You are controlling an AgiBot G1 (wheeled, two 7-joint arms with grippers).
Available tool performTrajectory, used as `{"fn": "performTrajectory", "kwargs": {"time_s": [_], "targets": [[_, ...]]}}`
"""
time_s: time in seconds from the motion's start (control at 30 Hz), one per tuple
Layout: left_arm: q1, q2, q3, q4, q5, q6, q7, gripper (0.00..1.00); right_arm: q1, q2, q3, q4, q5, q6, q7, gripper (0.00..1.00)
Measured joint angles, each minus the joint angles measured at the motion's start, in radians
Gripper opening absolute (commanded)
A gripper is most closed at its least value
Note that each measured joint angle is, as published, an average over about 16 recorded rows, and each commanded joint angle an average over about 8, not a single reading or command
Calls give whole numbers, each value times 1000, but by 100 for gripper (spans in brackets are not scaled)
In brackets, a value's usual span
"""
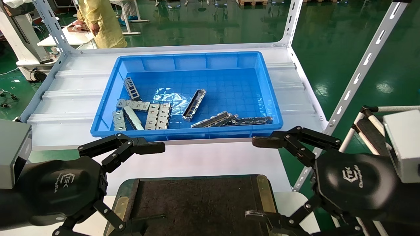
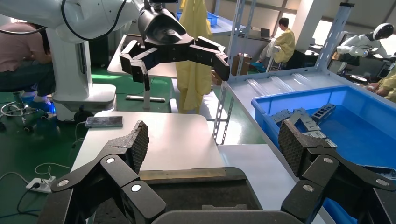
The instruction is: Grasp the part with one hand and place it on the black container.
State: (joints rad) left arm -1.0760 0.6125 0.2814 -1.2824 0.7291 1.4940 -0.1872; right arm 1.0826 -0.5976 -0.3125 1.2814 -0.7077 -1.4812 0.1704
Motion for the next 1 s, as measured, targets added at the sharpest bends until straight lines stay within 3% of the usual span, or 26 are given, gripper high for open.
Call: {"fn": "performTrajectory", "kwargs": {"time_s": [1.0], "targets": [[1,-1,-1,-1,1,1,0,100,-4,-7,17,1,-12,-7,9,100]]}}
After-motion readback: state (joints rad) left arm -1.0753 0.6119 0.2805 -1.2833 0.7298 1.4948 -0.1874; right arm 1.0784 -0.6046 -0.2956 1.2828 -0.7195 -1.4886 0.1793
